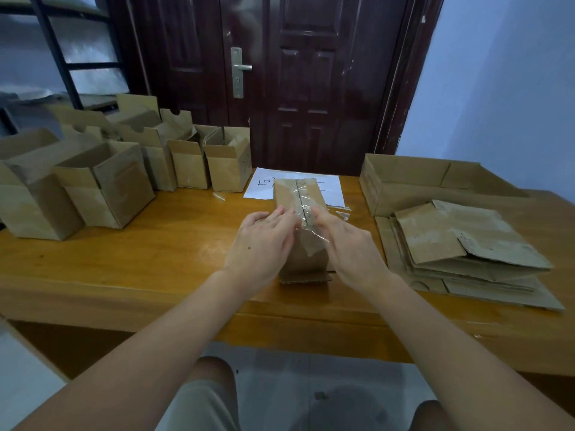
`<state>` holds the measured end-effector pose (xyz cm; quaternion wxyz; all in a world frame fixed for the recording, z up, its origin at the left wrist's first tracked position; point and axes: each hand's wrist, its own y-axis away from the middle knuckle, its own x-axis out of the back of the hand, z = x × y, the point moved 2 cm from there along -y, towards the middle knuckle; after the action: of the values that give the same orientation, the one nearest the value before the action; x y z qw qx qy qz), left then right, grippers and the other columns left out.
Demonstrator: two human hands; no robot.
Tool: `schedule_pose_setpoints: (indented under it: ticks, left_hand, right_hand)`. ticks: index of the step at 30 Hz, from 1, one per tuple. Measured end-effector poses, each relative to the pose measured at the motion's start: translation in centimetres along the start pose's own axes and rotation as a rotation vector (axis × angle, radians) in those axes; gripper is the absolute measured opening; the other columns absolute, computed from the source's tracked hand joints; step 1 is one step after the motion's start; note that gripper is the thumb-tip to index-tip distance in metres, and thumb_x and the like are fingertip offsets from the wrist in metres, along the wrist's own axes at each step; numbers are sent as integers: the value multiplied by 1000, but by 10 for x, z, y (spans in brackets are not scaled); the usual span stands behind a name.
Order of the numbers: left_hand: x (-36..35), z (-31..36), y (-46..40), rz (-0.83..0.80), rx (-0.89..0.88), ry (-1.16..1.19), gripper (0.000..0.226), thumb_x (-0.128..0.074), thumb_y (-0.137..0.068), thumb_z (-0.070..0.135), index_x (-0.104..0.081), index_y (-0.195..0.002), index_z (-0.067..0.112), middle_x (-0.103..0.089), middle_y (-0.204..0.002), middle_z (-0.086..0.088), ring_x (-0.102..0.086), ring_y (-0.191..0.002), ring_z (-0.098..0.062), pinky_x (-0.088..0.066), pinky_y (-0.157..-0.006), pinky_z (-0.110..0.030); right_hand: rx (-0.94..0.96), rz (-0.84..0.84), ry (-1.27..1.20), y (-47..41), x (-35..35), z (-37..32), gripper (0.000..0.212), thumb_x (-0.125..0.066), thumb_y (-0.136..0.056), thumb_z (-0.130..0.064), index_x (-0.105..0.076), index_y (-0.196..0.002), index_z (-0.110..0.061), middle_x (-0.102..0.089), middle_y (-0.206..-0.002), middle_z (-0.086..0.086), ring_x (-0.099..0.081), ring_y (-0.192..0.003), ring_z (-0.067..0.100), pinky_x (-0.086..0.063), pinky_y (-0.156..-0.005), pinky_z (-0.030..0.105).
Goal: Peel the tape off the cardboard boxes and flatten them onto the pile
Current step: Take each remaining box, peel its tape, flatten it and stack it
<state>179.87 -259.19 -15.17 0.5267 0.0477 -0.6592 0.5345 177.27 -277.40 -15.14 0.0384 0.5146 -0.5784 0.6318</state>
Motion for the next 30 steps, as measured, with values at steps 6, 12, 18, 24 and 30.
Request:
schedule_pose_setpoints:
  ticks: [6,12,18,24,30]
  left_hand:
    - [2,1,-1,54,31,21,19,-50,-104,18,-66,-114,15,-77,-113,-7,-72,-109,-23,-50,-101,-45]
    - [2,3,-3,99,62,76,13,-56,-104,14,-64,-113,18,-77,-98,0,-73,-85,-19,-51,-96,-40]
    - [2,4,1,120,1,43,20,-52,-101,15,-68,-114,12,-77,-111,-11,-74,-103,-29,-54,-93,-45]
    - [1,3,1,114,7,42,25,-46,-100,20,-67,-114,14,-76,-115,-11,-72,-111,-28,-51,-99,-49]
    - [1,4,0,124,12,67,18,-61,-99,18,-66,-116,17,-78,-104,-3,-74,-99,-19,-52,-99,-41]
  right_hand:
    - [79,37,70,-2,-1,-3,44,-26,-111,-43,-49,-134,-14,-61,-139,14,-64,-123,28,-56,-91,35]
    - [46,43,126,-4,-1,-9,43,-27,-110,-42,-50,-130,-12,-63,-137,14,-72,-108,26,-63,-73,31]
    - [16,52,134,1,-3,-5,34,-59,-100,-19,-55,-133,-10,-64,-136,13,-73,-100,20,-60,-74,24]
    - [29,59,110,-2,-2,-7,38,-36,-106,-33,-54,-130,-10,-68,-128,13,-74,-94,19,-60,-74,24]
    - [-21,61,123,0,-4,-5,34,-40,-105,-30,-57,-127,-9,-72,-117,9,-74,-93,16,-52,-76,17]
